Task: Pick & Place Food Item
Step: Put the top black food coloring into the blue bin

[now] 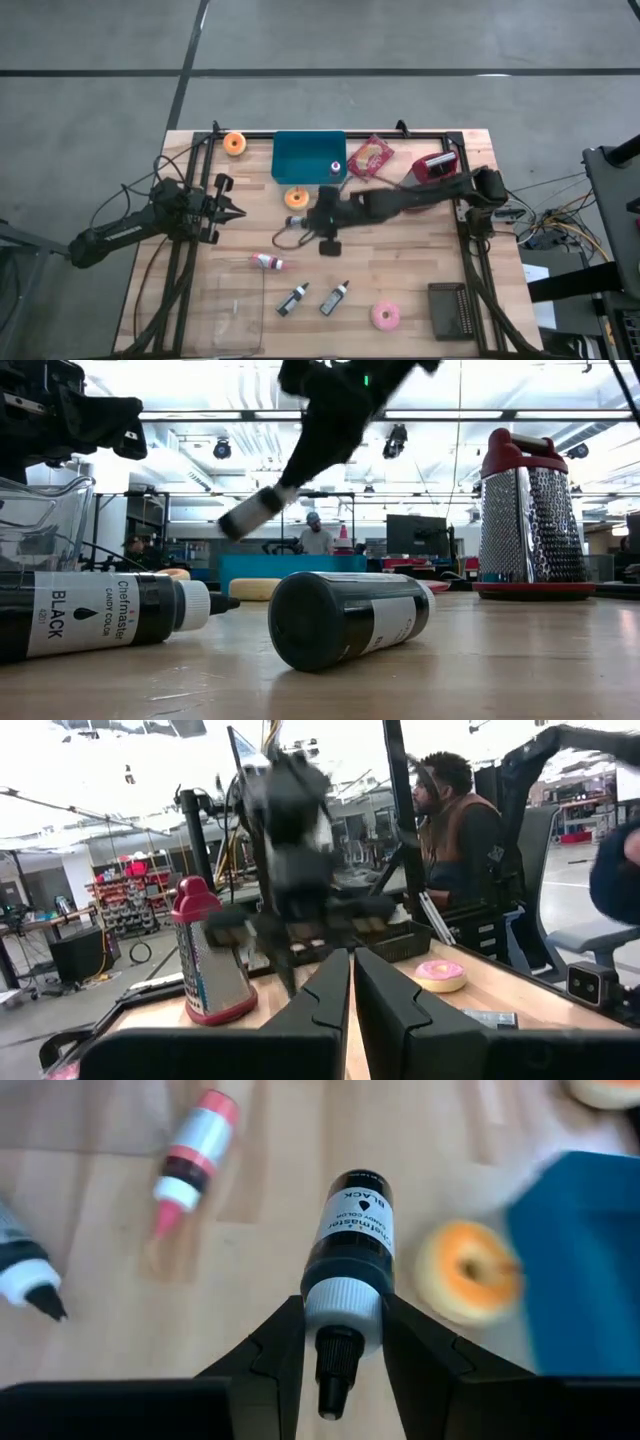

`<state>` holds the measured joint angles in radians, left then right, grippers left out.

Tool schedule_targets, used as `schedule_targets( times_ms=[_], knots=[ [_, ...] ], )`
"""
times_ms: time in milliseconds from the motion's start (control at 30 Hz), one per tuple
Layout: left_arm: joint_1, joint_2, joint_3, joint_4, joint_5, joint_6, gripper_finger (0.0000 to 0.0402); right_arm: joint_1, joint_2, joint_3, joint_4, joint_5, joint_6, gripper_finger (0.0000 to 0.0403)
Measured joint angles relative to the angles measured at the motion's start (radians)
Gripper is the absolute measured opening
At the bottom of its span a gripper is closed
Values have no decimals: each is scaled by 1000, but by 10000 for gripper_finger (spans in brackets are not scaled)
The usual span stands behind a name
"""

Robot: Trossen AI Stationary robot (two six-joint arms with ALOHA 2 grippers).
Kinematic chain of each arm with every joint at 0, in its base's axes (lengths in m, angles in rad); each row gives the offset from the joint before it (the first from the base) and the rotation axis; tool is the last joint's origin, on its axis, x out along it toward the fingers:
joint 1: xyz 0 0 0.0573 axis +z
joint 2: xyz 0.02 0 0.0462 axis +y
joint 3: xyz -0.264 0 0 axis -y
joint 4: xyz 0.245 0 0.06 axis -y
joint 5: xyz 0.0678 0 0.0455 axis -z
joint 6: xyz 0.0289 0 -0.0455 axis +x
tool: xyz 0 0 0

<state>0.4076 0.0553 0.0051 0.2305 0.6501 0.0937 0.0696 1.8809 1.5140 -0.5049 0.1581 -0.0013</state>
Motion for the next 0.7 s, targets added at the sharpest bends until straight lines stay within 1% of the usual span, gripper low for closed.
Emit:
schedule_targets(
  times_ms=[67, 167, 367, 567, 700],
  knots=[
    [0, 0, 0, -3, 1, 0, 26, -34, 4, 107, -140, 0, -2, 107],
    [0, 1, 0, -7, 0, 0, 26, -93, 36, 251, -300, 2, -17, 107],
    [0, 1, 0, -8, 0, 0, 26, -187, 132, 468, -584, 3, -32, 107],
    [0, 0, 0, -8, 0, 0, 26, -274, 232, 643, -766, 2, -90, 107],
    [0, 0, 0, -8, 0, 0, 26, -328, 302, 773, -859, -1, -149, 107]
  ],
)
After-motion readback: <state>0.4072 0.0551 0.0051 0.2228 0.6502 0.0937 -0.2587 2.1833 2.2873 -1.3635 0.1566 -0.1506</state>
